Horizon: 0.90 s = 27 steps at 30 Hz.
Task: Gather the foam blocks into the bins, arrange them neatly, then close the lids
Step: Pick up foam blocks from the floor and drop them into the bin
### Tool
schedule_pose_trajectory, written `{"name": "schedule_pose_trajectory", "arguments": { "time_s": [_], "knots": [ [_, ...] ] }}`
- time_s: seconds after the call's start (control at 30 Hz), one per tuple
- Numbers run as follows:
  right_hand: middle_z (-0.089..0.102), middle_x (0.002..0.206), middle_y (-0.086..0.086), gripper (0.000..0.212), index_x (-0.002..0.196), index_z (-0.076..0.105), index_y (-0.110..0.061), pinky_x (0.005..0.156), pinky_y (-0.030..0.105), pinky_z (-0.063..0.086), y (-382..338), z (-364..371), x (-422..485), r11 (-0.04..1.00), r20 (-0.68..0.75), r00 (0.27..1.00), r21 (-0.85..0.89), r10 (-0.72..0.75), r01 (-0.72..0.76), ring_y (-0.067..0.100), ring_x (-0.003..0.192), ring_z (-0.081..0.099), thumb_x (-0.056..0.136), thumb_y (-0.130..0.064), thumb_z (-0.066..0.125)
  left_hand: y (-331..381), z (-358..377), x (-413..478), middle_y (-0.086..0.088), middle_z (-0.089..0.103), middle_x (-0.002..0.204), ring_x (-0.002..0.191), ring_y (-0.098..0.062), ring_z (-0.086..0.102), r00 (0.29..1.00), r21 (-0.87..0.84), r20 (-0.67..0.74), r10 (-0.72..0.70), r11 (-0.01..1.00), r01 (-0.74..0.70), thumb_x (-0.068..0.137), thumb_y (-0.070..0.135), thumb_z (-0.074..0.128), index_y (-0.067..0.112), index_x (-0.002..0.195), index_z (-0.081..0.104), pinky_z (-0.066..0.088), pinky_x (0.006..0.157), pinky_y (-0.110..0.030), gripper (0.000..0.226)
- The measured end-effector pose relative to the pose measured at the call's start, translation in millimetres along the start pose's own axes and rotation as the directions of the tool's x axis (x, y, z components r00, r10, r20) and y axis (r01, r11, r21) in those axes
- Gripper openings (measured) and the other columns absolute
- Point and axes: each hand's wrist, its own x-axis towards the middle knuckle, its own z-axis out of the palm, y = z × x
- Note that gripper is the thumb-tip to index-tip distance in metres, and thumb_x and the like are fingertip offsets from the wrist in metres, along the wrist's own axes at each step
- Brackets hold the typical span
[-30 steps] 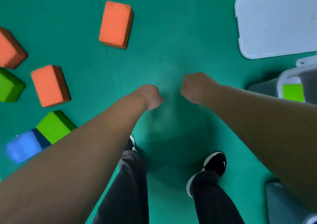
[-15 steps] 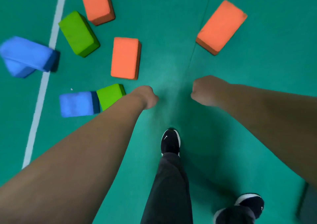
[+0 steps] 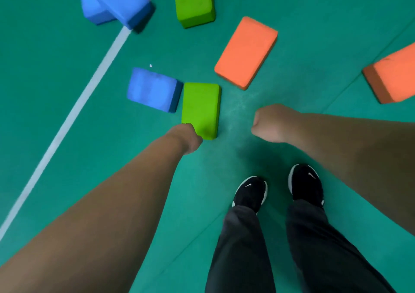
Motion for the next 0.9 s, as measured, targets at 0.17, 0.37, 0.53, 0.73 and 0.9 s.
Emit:
{"name": "schedule_pose_trajectory", "arguments": {
  "time_s": [0.17,0.37,0.53,0.73,0.9],
  "knots": [
    [0.053,0.073,0.006,0.02,0.074,0.053,-0.013,0.055,0.028,0.035,-11.4,20.2,24.1,0.995,0.053,0.998,-0.09,-0.042,0.047,0.03,0.076,0.056,0.092,-0.021,0.05,-15.3,48.2,13.1,-0.018,0.061,0.11,0.093,-0.035,0.054,0.998,-0.12,0.053,-0.033,0.992,0.039,0.1,0.036,0.048,0.006,0.102,0.053,0.041,0.074,-0.035,0.03],
    [0.05,0.067,0.007,0.016,0.071,0.052,-0.013,0.049,0.028,0.028,-22.1,42.5,58.8,0.971,0.112,0.994,-0.235,-0.016,0.042,0.026,0.061,0.048,0.087,-0.014,0.049,-33.4,70.3,43.2,-0.014,0.056,0.1,0.089,-0.034,0.053,0.999,-0.231,0.022,-0.044,0.972,0.048,0.1,0.037,0.048,0.007,0.1,0.054,0.039,0.072,-0.034,0.031],
    [0.069,0.097,0.014,0.017,0.097,0.067,-0.008,0.069,0.03,0.048,-59.4,45.3,108.7,0.956,0.01,0.996,-0.28,-0.09,0.089,0.036,0.093,0.066,0.09,-0.016,0.053,-61.5,67.0,84.7,-0.013,0.054,0.096,0.088,-0.033,0.052,0.997,-0.304,-0.064,-0.053,0.952,0.031,0.1,0.032,0.047,0.01,0.096,0.053,0.038,0.072,-0.033,0.023],
    [0.053,0.129,0.021,0.046,0.126,0.055,-0.003,0.093,0.044,0.05,-102.9,41.1,189.0,0.952,-0.186,0.97,-0.288,-0.158,0.1,0.042,0.117,0.06,0.091,-0.031,0.064,-100.8,54.6,152.7,-0.014,0.057,0.099,0.089,-0.034,0.052,0.98,-0.348,-0.178,-0.09,0.937,0.023,0.096,0.033,0.051,0.009,0.097,0.057,0.04,0.073,-0.034,0.025],
    [0.042,0.141,0.018,0.09,0.139,0.041,-0.008,0.106,0.049,0.041,-116.7,35.1,242.8,0.941,-0.329,0.934,-0.337,-0.139,0.021,0.04,0.131,0.043,0.077,-0.061,0.078,-111.4,45.4,201.2,-0.022,0.066,0.116,0.097,-0.037,0.059,0.971,-0.444,-0.193,-0.143,0.895,0.044,0.102,0.044,0.045,0.004,0.106,0.063,0.043,0.078,-0.035,0.044]
  ]
}}
